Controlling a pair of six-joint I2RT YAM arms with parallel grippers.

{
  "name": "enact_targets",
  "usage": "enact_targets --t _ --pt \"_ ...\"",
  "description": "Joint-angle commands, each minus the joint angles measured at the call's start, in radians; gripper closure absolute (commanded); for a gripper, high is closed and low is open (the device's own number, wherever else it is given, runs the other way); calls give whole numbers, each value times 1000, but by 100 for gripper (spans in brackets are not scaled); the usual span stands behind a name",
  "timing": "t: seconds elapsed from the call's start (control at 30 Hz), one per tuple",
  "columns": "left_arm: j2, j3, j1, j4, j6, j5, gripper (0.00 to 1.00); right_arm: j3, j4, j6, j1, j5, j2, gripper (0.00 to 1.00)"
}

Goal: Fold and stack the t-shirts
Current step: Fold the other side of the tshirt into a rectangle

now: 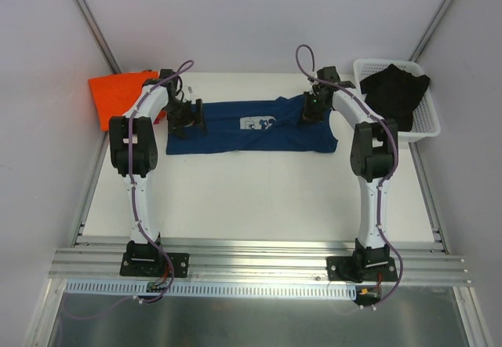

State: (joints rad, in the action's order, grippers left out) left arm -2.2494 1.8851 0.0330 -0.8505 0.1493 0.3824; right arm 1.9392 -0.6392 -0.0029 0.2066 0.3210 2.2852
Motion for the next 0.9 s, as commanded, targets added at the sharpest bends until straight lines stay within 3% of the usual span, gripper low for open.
enact_targets --t 0.0,0.1,0.5,0.87 --pt "51 -6 7 -18 10 -19 14 56 15 -12 13 26 -3 93" --pt "50 -7 7 -21 7 -19 14 75 16 -12 13 24 0 99" --pt "53 -20 8 -19 7 -19 14 326 49 -22 28 -5 104 99" --pt "76 -47 19 -19 -1 -31 14 420 79 24 103 27 232 98"
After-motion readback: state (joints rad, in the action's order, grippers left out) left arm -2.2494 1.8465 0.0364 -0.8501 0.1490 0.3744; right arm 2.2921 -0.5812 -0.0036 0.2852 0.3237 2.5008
